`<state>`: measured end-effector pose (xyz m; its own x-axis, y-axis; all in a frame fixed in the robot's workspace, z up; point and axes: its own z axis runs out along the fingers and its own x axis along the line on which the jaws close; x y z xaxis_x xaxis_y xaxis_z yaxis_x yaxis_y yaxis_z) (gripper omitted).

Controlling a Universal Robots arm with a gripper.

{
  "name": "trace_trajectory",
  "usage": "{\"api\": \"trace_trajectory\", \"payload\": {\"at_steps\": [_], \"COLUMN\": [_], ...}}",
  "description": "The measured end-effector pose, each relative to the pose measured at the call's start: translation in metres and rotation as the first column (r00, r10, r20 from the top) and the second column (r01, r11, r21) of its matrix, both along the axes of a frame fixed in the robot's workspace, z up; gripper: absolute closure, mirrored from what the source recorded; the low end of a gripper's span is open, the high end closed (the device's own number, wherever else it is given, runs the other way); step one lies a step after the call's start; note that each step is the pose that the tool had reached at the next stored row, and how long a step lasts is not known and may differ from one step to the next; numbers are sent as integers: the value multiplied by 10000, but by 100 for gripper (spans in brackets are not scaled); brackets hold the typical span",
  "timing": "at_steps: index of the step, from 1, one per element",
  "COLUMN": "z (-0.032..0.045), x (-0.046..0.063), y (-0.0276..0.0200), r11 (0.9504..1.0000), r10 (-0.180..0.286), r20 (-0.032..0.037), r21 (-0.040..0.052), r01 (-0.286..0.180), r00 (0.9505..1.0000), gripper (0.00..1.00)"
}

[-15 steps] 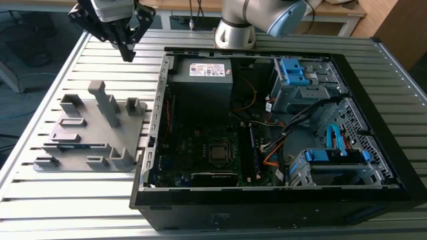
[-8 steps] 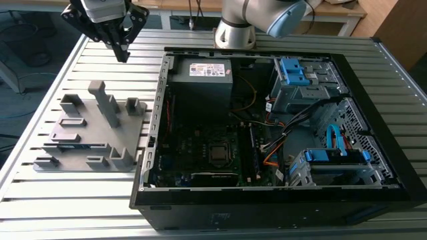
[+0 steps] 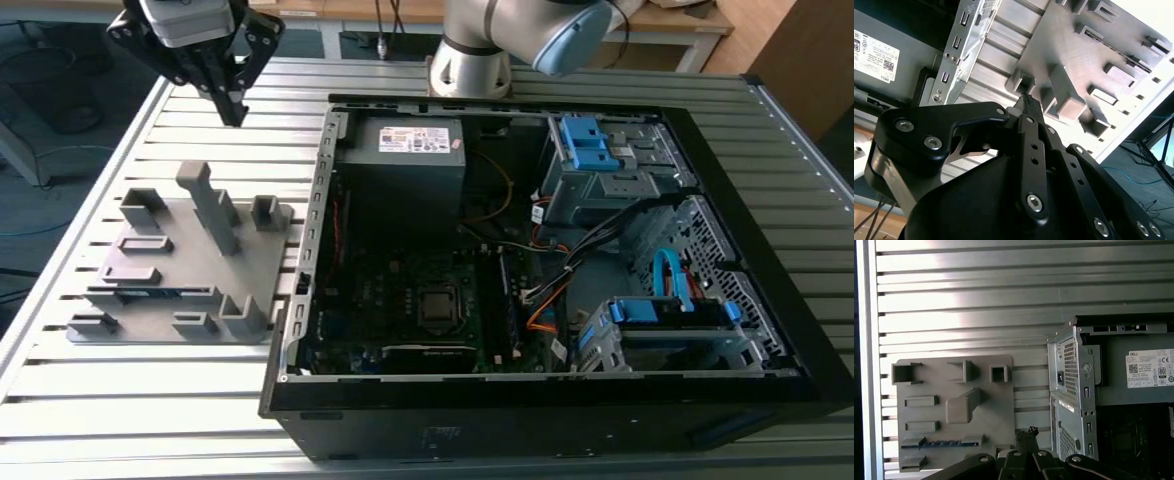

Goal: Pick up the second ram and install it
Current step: 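Reach for the second ram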

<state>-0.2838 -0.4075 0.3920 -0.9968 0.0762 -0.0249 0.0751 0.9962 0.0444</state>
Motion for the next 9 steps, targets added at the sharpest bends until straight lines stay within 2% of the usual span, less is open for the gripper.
{"api": "trace_trajectory", "payload": {"at_steps": [9], "z": [-4], "x": [-116], "y": [-55], "r11": [10000], "r10": [1], "r20": [-1], "r21": [0], "r01": [-1], "r00": [10000], "gripper": [90]}}
